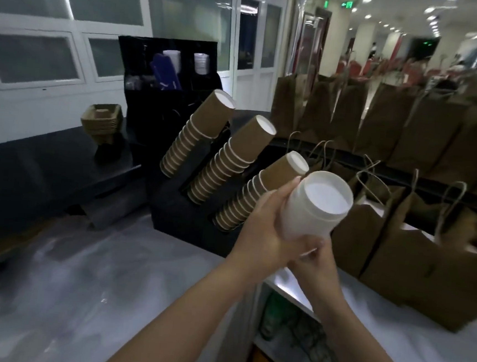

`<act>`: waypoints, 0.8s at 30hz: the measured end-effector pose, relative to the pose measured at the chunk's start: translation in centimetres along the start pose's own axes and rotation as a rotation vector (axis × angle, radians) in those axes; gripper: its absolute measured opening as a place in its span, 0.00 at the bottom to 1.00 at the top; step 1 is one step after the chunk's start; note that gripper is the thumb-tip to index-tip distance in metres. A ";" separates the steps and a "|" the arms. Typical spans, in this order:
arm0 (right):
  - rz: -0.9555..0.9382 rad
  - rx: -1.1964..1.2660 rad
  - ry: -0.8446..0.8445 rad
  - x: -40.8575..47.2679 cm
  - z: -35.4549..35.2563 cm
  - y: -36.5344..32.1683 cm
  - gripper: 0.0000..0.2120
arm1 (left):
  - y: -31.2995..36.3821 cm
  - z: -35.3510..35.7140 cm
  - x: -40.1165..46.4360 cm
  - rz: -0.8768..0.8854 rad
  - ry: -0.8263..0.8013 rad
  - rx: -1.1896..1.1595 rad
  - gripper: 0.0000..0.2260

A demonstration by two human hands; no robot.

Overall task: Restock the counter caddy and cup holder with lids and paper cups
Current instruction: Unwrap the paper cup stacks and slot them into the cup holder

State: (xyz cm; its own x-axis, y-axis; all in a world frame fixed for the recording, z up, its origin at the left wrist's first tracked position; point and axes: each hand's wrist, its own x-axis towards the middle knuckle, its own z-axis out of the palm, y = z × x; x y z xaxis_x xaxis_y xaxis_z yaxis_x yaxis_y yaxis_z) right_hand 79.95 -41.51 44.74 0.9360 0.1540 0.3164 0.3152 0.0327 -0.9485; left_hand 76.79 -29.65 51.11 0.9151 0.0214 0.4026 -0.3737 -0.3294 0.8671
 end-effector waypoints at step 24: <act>0.030 0.252 0.155 8.2 -7.7 5.9 0.36 | -11.4 6.7 4.0 -0.371 -0.052 0.185 0.15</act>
State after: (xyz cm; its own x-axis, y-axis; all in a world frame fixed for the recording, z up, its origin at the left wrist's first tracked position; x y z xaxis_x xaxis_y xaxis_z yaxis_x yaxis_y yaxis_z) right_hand 90.70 -47.62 41.84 0.9631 0.0062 0.2690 0.2568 0.2775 -0.9258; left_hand 85.72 -32.14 40.85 0.9908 0.1247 0.0536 0.0117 -0.4721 0.8815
